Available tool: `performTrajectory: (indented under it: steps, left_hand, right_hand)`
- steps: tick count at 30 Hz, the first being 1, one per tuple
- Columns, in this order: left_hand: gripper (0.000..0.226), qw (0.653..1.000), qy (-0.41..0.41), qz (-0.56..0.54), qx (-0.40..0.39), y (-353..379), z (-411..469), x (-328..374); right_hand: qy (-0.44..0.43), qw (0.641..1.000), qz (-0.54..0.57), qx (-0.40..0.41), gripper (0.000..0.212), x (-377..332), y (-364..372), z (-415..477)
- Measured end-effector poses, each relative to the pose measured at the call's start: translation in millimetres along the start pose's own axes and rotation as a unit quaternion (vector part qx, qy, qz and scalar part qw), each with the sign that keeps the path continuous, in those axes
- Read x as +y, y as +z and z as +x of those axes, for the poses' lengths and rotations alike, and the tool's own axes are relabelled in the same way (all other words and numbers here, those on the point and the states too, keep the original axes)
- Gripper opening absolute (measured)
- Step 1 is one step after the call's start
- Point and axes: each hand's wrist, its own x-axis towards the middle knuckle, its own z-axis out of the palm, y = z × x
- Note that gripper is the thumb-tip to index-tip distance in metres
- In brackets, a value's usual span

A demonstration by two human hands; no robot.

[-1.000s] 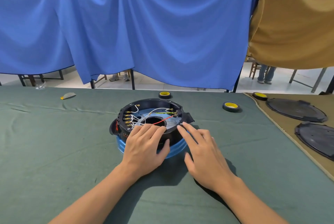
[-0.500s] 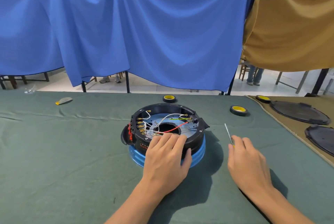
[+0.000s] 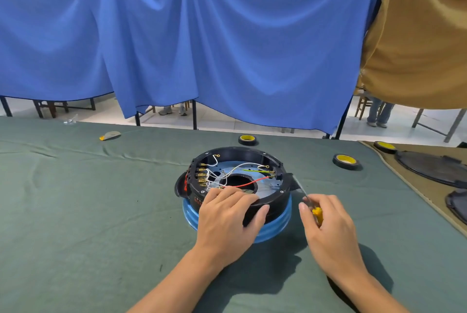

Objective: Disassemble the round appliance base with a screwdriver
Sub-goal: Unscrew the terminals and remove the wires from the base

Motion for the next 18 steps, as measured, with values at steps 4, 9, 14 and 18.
performTrajectory:
  steps: [4, 9, 14, 18]
  left_hand:
    - [0.035, 0.996, -0.074, -0.041, 0.024, -4, 5, 0]
    - [0.044, 0.969, -0.169, -0.181, -0.006, -6, 9, -10]
    - [0.016, 0.959, -0.247, -0.138, 0.032, -2, 10, 5]
    - [0.053, 0.886, -0.454, -0.092, 0.031, 5, 11, 21]
  right_hand:
    - [0.003, 0.999, 0.03, 0.025, 0.006, -1, -4, 3]
    - [0.038, 0.997, 0.037, 0.05, 0.008, 5, -10, 17]
    - [0.099, 0.994, 0.044, 0.026, 0.01, 10, -22, 51]
    - [0.147, 0.984, 0.051, -0.091, 0.031, -2, -17, 86]
